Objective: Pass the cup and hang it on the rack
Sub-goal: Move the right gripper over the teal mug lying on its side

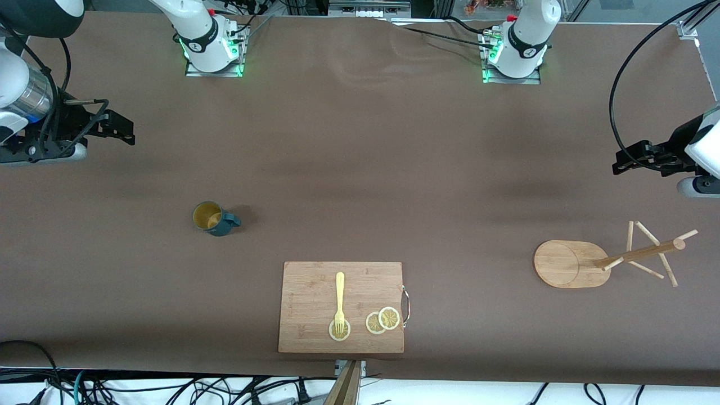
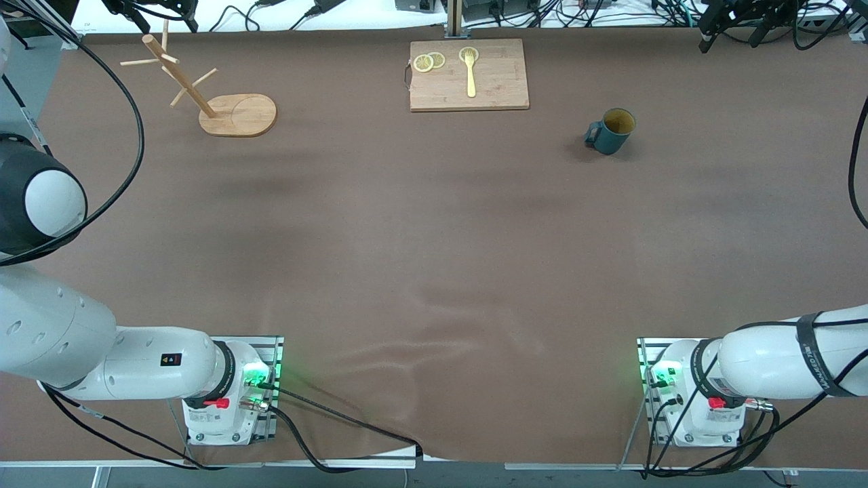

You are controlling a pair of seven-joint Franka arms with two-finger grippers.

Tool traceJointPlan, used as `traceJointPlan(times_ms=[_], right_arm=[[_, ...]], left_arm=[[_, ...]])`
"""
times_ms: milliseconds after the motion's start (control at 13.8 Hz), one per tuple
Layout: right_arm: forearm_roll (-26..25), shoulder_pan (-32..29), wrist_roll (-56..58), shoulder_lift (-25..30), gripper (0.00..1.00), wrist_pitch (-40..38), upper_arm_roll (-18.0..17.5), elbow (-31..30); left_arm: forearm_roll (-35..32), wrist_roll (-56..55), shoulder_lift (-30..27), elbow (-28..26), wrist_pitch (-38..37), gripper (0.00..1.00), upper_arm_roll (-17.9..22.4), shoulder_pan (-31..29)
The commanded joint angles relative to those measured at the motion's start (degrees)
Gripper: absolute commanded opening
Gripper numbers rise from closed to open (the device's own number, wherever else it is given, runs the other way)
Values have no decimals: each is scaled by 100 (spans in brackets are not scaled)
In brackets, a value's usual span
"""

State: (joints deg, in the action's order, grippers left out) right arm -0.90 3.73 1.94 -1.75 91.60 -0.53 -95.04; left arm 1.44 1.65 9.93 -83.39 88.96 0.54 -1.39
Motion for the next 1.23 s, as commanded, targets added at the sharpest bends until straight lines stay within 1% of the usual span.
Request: traceJointPlan(times_ms=[0, 217, 506, 578, 651, 723, 867, 940, 1012, 1157], right_arm=[[73, -109, -80, 17, 100, -89, -96, 47], [73, -109, -80, 17, 100, -81, -96, 47], [125, -83, -1, -220, 100, 95, -105, 73], [221, -83, -1, -342, 100, 86, -96, 73], [231, -74, 34, -674, 100, 43, -96, 82], [214, -74, 43, -895, 100, 8, -105, 195], [222, -57, 17, -1011, 100, -2, -105, 232], [222, -39, 25, -1325, 100, -36, -105, 240], [222, -57, 25, -1389, 100, -98, -96, 258], [222, -74, 78, -1521, 100, 137, -96, 232]], left_arm=[[102, -16, 96, 218, -142, 100, -1, -27], [110, -16, 96, 218, -134, 100, -1, -19], [110, -16, 96, 218, -134, 100, -1, -28], [110, -16, 96, 218, -134, 100, -1, -28], [110, -16, 96, 218, -134, 100, -1, -19], [110, -16, 96, 218, -134, 100, -1, -27], [110, -16, 96, 226, -134, 100, -1, -28], [110, -16, 96, 218, -134, 100, -1, -28], [102, -16, 96, 218, -134, 100, -1, -28], [102, -16, 96, 226, -134, 100, -1, -28]])
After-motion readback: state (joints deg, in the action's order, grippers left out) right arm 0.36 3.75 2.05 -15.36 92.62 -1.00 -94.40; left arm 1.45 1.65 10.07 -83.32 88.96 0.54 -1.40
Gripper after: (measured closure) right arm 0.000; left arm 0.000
